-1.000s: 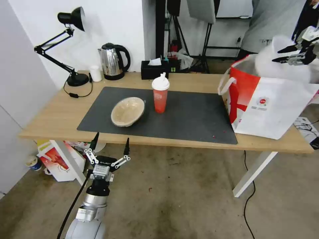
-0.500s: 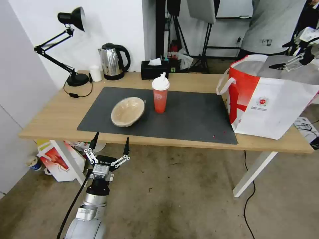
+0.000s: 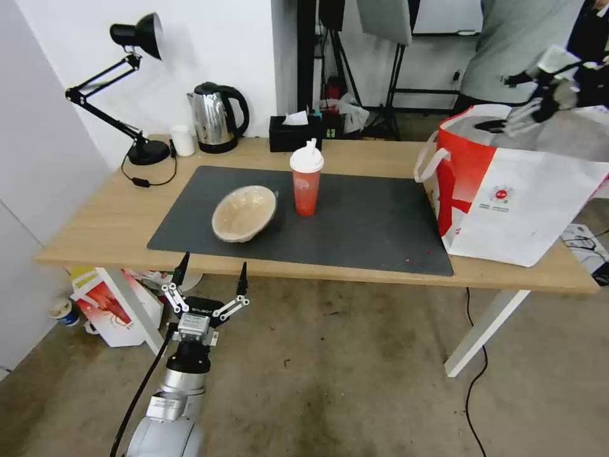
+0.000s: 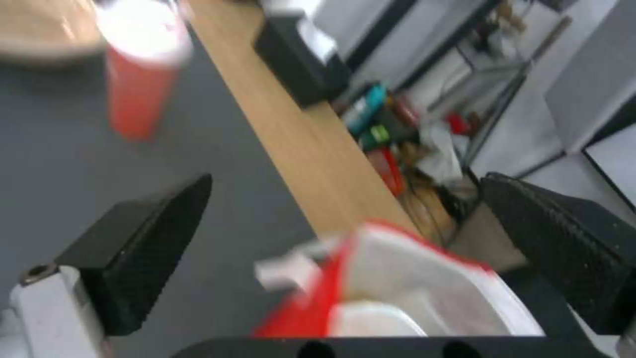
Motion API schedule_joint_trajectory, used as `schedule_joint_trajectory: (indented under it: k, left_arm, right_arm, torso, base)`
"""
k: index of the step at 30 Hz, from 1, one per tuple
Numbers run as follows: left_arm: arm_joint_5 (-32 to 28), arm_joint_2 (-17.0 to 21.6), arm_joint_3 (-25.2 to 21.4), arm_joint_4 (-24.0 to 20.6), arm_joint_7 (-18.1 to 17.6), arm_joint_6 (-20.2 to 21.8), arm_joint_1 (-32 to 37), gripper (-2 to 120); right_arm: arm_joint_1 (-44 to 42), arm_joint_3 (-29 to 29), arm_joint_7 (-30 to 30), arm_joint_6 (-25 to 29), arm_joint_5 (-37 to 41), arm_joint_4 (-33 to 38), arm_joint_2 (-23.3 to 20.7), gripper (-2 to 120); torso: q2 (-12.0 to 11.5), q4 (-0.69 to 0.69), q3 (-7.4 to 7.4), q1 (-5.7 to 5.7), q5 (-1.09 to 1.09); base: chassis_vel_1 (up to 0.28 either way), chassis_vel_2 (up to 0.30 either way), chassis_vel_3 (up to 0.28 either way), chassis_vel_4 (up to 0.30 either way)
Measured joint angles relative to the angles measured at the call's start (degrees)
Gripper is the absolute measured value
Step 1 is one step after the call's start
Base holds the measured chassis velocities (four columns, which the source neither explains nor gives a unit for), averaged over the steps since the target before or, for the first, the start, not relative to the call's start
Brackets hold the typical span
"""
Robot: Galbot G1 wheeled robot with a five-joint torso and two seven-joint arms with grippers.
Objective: Pick up the trash from the table and place it into the takeout bag.
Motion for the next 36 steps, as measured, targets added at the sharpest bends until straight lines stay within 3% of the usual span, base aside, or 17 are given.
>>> schedule_joint_trajectory:
  k: [3,8,19,22,27,31,32,36]
  left_arm:
    - [0.04,-0.14,0.07,0.09,0.02,0.02,-0.25,100]
    - [0.00,-0.27,0.03,0.10,0.02,0.12,-0.56,100]
    - [0.02,-0.79,0.05,0.08,0.05,0.24,-0.75,100]
    - [0.03,-1.17,-0.19,0.06,0.06,0.25,-0.90,100]
    - [0.02,-1.53,-0.14,0.12,0.05,0.28,-1.26,100]
    - [0.02,-1.93,0.15,0.41,0.05,0.34,-1.66,100]
    - [0.02,-1.93,0.15,0.41,0.05,0.34,-1.66,100]
    - [0.03,-2.33,0.30,0.48,0.05,0.42,-1.85,100]
  right_arm:
    - [-0.29,3.10,7.94,-0.17,7.01,8.91,0.66,100]
    - [0.38,5.45,13.08,0.19,11.83,16.38,2.28,100]
    - [2.18,5.93,18.42,1.33,13.38,24.84,9.31,100]
    - [2.82,5.45,22.23,2.17,12.49,30.00,15.31,100]
    - [3.08,4.32,25.92,3.27,10.04,33.91,20.00,100]
    - [3.42,1.35,29.78,4.50,3.79,38.45,28.87,100]
    - [3.42,1.35,29.78,4.50,3.79,38.45,28.87,100]
    - [3.27,-1.82,32.03,5.63,-2.43,41.90,38.61,100]
  torso:
    - [0.00,0.01,0.00,0.00,0.00]
    - [0.00,-0.01,0.00,0.00,0.00]
    - [0.00,0.00,-0.01,0.00,0.01]
    - [0.00,-0.01,-0.01,0.00,0.03]
    - [0.00,0.00,-0.01,0.00,0.01]
    - [0.00,0.00,-0.01,0.00,0.01]
    - [0.00,0.00,-0.01,0.00,0.01]
    - [0.00,-0.01,-0.01,0.00,0.02]
  base:
    - [0.000,0.000,0.000,0.000]
    - [0.000,0.000,0.000,0.000]
    - [0.000,0.000,0.000,0.000]
    - [0.000,0.000,0.000,0.000]
    - [0.000,0.000,0.000,0.000]
    - [0.000,0.000,0.000,0.000]
    - [0.000,0.000,0.000,0.000]
    - [0.000,0.000,0.000,0.000]
